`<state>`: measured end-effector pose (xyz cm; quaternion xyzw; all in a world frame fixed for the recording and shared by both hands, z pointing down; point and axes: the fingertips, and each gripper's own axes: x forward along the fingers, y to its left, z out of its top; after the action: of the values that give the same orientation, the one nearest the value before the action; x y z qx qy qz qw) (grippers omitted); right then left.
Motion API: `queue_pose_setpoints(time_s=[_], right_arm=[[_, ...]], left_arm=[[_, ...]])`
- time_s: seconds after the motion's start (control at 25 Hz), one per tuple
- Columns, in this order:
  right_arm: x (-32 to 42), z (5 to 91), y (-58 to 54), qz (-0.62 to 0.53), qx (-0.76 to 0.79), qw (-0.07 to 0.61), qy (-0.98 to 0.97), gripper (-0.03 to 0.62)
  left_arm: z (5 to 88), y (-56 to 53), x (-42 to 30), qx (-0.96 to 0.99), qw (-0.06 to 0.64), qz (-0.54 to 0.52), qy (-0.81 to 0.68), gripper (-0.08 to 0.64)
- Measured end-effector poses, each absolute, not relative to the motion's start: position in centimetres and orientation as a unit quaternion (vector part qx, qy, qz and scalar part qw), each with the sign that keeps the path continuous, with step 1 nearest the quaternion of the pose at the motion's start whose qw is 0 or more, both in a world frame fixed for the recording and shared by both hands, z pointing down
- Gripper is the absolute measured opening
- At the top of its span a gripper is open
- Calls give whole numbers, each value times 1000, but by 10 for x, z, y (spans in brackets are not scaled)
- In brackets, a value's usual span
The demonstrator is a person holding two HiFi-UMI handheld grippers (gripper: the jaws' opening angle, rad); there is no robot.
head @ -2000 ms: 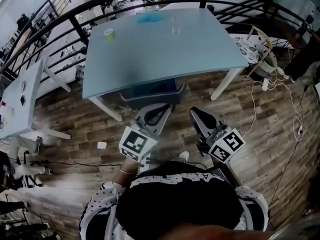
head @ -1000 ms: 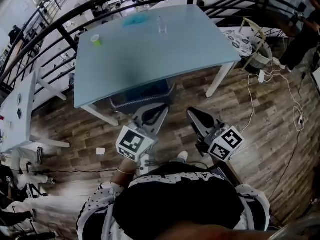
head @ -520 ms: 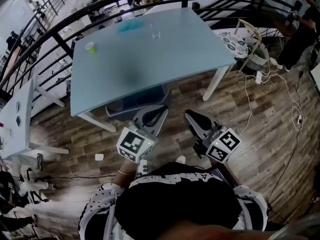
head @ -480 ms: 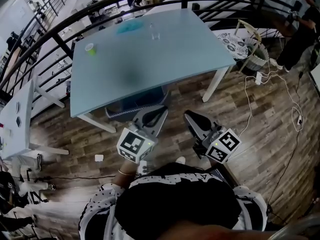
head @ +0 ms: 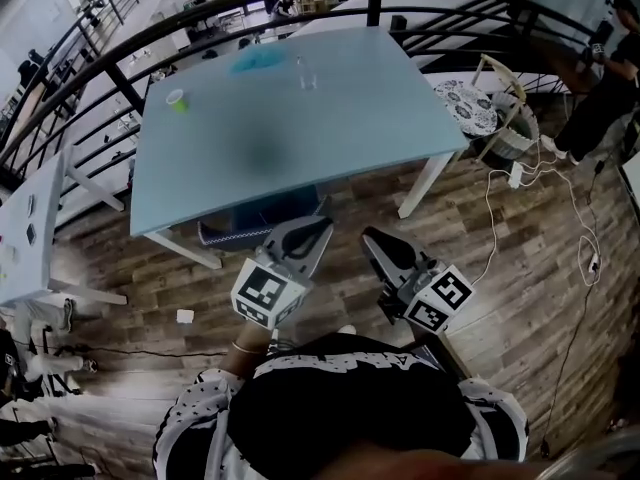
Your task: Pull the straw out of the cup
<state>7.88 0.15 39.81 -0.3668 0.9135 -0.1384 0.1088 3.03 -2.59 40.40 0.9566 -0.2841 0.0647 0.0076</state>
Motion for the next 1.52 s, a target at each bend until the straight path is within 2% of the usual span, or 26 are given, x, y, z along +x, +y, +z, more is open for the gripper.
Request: queue_pose_setpoints(time_s=[0.88,1.52], right_arm=[[110,399,16,-148,-410,107,894,29],[102,399,-48,-153,-395,98,900,29]], left_arm=[[401,-19,60,971,3,64,-231,11],[407,-75,50,966,20,62,-249,11]])
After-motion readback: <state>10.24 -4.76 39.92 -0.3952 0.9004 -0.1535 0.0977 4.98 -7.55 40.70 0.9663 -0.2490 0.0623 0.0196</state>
